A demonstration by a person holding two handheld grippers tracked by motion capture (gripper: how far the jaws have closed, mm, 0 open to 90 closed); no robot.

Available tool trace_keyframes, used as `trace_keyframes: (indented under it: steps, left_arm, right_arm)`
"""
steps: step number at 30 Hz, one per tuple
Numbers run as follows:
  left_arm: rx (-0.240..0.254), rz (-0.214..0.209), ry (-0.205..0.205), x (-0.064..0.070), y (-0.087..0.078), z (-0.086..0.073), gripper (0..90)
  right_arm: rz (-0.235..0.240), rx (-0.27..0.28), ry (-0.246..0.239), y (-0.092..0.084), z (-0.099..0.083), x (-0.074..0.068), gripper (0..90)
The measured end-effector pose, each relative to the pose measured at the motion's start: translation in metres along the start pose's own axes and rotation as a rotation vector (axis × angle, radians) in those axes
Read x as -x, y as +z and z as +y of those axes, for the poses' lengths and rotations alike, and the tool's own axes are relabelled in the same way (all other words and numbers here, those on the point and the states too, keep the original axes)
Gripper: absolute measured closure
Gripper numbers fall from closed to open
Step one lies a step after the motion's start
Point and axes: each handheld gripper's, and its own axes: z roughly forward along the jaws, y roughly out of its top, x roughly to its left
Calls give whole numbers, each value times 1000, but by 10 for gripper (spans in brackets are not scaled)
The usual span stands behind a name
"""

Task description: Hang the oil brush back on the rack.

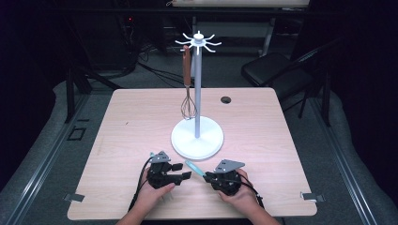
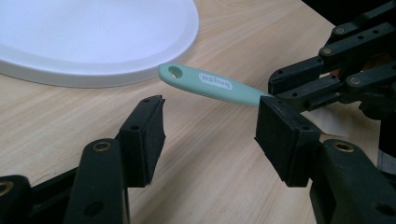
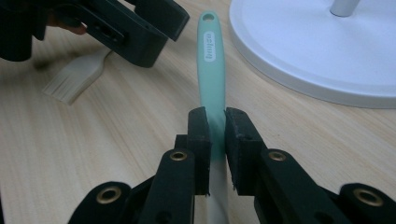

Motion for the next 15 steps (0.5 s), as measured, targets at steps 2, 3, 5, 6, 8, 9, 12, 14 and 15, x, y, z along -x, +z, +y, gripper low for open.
trace_keyframes:
  steps: [2,3,5,6,8,9,12,14,15]
  left_arm:
    - [-5,-7,1,1,1,0,419]
    - [-1,-15,1,1,2,0,419]
    - [-1,-27,0,2,3,0,419]
    - [1,-35,-3,2,4,0,419]
    - [4,-45,-7,3,4,1,419]
    - [2,-43,-5,3,4,1,418]
    - [9,-48,-11,3,4,1,418]
    - [8,-46,-11,3,4,1,418]
    - [4,-44,-10,3,4,1,418]
  right_arm:
    - [21,9,3,-1,1,-1,806]
    - [27,17,5,-1,1,-1,806]
    - [38,20,4,-1,1,-1,806]
    - [41,18,-2,-1,2,-1,806]
    - [47,24,-3,0,2,-4,806]
    - [50,24,-10,0,2,-4,806]
    - [55,29,-12,1,2,-5,806]
    - [61,34,-3,1,2,-4,804]
    - [65,33,7,2,2,-4,803]
